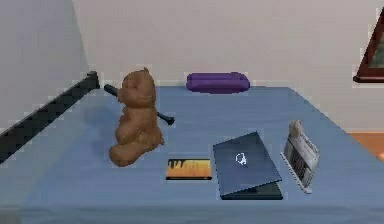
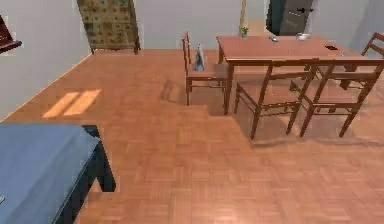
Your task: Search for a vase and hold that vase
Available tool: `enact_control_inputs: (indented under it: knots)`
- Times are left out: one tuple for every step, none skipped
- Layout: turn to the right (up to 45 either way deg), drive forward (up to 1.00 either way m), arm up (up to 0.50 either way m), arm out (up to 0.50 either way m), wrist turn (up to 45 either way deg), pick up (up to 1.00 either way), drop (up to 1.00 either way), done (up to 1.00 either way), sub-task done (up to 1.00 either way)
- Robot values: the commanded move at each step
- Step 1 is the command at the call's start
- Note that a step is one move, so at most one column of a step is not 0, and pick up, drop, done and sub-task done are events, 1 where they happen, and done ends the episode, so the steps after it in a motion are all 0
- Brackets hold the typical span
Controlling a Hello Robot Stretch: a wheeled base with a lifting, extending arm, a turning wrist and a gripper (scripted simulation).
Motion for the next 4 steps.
enact_control_inputs:
  knots:
    - [-45.0, 0.0, 0.0, 0.0, 0.0, 0.0, 0.0, 0.0, 0.0]
    - [-45.0, 0.0, 0.0, 0.0, 0.0, 0.0, 0.0, 0.0, 0.0]
    - [-45.0, 0.0, 0.0, 0.0, 0.0, 0.0, 0.0, 0.0, 0.0]
    - [-45.0, 0.0, 0.0, 0.0, 0.0, 0.0, 0.0, 0.0, 0.0]
